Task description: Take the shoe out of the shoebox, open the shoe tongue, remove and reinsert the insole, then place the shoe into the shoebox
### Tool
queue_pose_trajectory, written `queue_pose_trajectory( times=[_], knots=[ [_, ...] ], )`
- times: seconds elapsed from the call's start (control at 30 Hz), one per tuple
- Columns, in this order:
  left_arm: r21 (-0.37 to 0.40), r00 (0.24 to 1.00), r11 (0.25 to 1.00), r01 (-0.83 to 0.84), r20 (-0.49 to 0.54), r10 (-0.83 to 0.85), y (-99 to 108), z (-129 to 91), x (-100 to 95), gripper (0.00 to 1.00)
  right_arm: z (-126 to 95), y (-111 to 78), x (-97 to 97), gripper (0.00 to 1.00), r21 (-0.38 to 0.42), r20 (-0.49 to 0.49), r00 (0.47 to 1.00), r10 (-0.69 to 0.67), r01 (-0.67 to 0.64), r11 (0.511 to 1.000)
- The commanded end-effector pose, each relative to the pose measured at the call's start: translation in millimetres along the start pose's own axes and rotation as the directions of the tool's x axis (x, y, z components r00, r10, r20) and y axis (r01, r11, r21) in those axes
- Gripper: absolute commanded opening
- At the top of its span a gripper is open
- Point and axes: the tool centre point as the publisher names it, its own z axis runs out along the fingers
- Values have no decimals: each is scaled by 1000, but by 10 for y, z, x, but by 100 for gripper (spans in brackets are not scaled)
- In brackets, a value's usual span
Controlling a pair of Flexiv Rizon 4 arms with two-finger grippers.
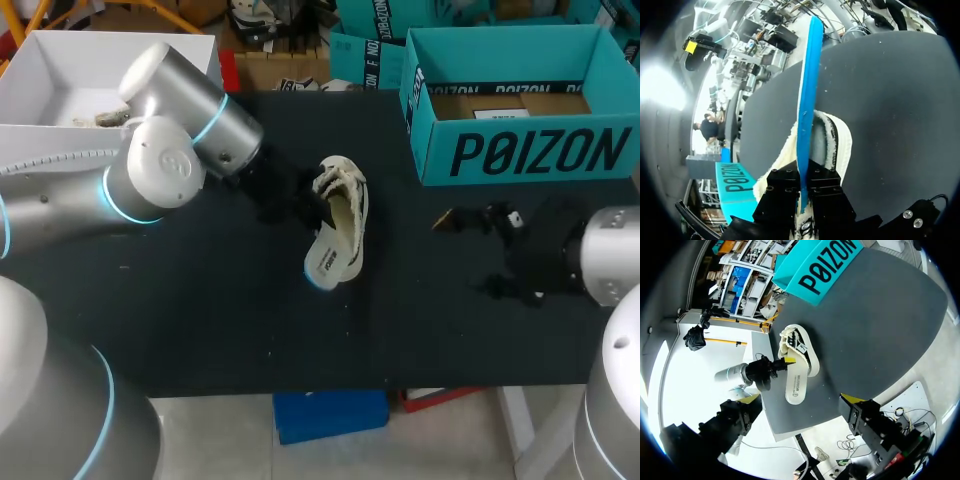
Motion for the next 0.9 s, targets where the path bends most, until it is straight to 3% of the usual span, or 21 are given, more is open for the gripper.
queue_pose_trajectory(
  times=[0.03, 0.9],
  knots=[
    [-14, 1000, 1000, -13, -28, 13, 98, 52, -22, 0, -65, 17, -25, 100, 10, -8, 1000, -1, 2, 1000],
    [-96, 993, 995, -20, -116, 8, 452, 52, 31, 0, -65, 17, -25, 100, 10, -8, 1000, -1, 2, 1000]
  ],
)
